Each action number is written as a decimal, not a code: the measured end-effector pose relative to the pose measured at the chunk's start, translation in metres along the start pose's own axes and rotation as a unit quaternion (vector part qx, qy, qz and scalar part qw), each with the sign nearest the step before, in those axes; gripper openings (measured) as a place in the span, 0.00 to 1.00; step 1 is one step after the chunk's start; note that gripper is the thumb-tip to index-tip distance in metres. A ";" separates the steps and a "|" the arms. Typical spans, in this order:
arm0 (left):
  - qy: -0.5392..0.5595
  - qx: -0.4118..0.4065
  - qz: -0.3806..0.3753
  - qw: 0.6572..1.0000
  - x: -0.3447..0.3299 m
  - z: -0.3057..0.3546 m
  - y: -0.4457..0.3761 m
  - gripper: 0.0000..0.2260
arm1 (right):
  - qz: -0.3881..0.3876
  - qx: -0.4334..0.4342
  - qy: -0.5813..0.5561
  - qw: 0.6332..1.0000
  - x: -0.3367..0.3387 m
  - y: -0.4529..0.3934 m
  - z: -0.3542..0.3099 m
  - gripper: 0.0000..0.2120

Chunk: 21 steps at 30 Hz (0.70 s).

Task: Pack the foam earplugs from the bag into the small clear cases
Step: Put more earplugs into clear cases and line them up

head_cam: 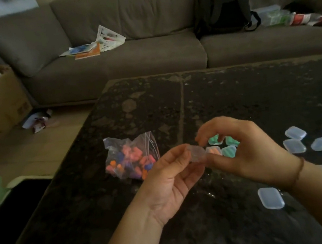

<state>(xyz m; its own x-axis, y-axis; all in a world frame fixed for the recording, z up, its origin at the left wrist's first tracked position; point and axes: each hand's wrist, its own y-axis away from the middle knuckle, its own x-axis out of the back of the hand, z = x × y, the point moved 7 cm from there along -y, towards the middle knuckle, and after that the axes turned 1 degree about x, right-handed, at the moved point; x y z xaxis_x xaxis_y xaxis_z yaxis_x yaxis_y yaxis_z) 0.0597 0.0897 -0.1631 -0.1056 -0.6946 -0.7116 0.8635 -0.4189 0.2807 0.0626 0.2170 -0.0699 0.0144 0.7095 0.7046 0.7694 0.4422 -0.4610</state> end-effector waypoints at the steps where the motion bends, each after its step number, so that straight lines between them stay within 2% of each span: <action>1: 0.008 -0.001 0.001 1.000 -0.001 0.000 0.002 0.13 | 0.000 0.019 0.005 1.000 -0.003 0.000 -0.003 0.09; 5: 0.052 0.001 -0.010 0.999 -0.003 -0.002 0.005 0.14 | 0.023 0.068 0.038 0.997 -0.007 0.001 -0.009 0.09; 8: 0.074 -0.004 -0.008 0.997 -0.003 0.001 0.007 0.18 | 0.067 0.086 0.006 0.994 -0.004 0.005 -0.011 0.13; 10: 0.065 -0.026 -0.009 0.997 -0.003 0.005 0.007 0.16 | 0.066 0.096 0.005 0.993 -0.007 0.007 -0.010 0.15; 12: 0.029 -0.052 0.003 0.998 -0.002 0.009 0.007 0.14 | 0.051 0.105 0.073 0.990 -0.012 0.008 -0.010 0.15; 14: -0.012 -0.073 0.021 0.997 0.001 0.012 0.006 0.18 | 0.061 0.108 0.141 0.982 -0.015 0.008 -0.010 0.15; 16: -0.026 -0.085 0.031 0.996 0.003 0.015 0.007 0.18 | 0.082 0.110 0.156 0.978 -0.015 0.008 -0.011 0.13; 19: -0.012 -0.045 0.026 0.999 0.000 0.009 0.010 0.20 | 0.121 0.072 0.056 0.988 -0.011 0.009 -0.011 0.12; 21: 0.016 -0.018 0.005 1.000 -0.003 0.005 0.012 0.22 | 0.119 0.031 -0.024 0.992 -0.014 0.008 -0.009 0.13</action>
<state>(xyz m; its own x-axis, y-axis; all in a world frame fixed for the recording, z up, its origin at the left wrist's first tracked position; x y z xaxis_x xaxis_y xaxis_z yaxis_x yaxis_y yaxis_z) 0.0685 0.0841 -0.1542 -0.0819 -0.6796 -0.7290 0.8816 -0.3906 0.2651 0.0742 0.2063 -0.0786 0.1599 0.8226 0.5457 0.7075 0.2901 -0.6445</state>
